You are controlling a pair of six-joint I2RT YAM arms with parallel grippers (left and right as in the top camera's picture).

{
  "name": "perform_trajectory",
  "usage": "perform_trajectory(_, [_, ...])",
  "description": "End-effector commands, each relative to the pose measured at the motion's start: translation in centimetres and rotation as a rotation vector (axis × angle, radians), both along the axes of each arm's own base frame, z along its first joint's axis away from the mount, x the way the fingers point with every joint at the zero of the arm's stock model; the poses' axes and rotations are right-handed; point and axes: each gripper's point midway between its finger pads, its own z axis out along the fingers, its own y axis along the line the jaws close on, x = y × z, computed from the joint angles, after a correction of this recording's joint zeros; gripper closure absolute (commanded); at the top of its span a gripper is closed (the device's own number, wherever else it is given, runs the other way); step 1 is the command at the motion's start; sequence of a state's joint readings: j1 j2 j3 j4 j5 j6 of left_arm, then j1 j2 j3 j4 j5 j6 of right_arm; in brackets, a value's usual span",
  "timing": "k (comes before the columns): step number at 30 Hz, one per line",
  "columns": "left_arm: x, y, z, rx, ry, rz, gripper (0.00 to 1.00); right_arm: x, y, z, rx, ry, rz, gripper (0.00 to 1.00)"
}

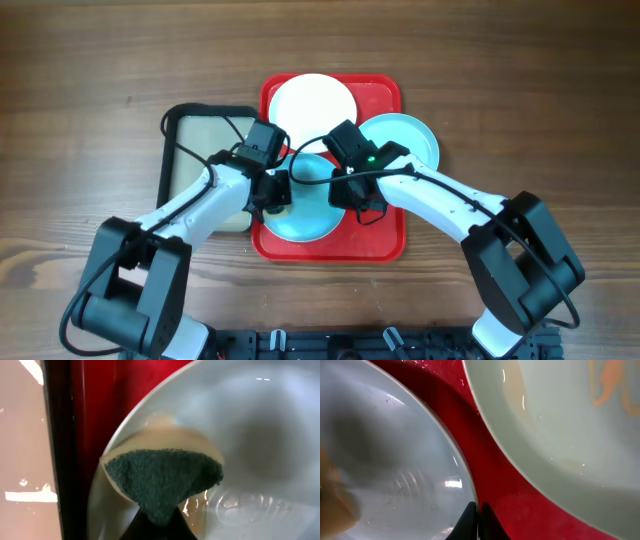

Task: Clean dirty plates on tray and stack at the side
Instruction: 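Scrub the light-blue plate surface with the sponge in the left gripper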

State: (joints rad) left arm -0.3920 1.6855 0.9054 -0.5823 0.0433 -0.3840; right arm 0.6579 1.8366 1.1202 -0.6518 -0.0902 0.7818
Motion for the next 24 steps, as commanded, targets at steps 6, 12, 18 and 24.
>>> perform_trajectory(6, [-0.8, -2.0, -2.2, -0.092, 0.094, -0.012, 0.96, -0.3, 1.2, -0.6, 0.038, 0.019, 0.016, 0.96])
perform_trajectory(12, [-0.9, -2.9, -2.0, -0.142, 0.102, -0.022, 0.96, -0.6, 2.9, -0.1, 0.121, 0.015, 0.131, 0.96])
perform_trajectory(18, [-0.8, -3.0, -2.0, -0.144, 0.101, -0.021, 0.96, -0.6, 2.9, -0.1, 0.123, 0.014, 0.132, 0.96])
perform_trajectory(24, [-1.4, -4.0, -2.0, -0.145, 0.104, -0.057, 0.96, -0.5, 3.0, -0.1, 0.124, 0.012, 0.132, 0.96])
